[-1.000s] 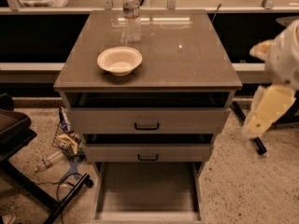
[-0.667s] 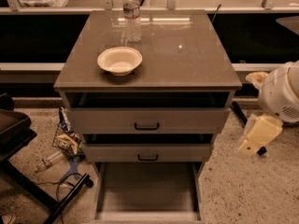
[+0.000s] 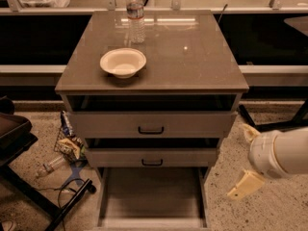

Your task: Close bottom drawer

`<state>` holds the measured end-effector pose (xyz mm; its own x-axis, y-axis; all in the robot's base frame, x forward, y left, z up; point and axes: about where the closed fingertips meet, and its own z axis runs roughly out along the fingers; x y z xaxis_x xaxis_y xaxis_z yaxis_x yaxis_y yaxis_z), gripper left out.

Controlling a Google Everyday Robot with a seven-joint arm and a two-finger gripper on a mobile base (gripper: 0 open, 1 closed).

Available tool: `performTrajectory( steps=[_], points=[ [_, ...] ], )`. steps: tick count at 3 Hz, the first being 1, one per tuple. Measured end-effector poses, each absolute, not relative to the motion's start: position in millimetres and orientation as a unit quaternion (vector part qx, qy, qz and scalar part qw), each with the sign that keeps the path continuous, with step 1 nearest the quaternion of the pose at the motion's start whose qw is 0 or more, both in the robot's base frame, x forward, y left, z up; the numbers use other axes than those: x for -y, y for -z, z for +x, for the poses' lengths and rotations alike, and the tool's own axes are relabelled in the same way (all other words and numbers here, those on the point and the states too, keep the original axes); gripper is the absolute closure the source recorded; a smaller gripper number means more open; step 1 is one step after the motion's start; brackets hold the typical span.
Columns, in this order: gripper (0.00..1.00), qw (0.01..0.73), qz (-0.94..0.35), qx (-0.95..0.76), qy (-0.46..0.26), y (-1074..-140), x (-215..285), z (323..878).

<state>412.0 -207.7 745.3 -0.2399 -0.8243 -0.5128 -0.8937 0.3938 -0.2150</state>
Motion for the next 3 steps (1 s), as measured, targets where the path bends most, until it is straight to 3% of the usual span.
performTrajectory(
  steps=[1, 3],
  points=[
    [0.0, 0.296, -0.527, -0.794, -0.07, -680.4, 214.5, 395.1],
    [0.0, 0.308, -0.513, -0.795, -0.095, -645.3, 220.1, 397.2]
  ],
)
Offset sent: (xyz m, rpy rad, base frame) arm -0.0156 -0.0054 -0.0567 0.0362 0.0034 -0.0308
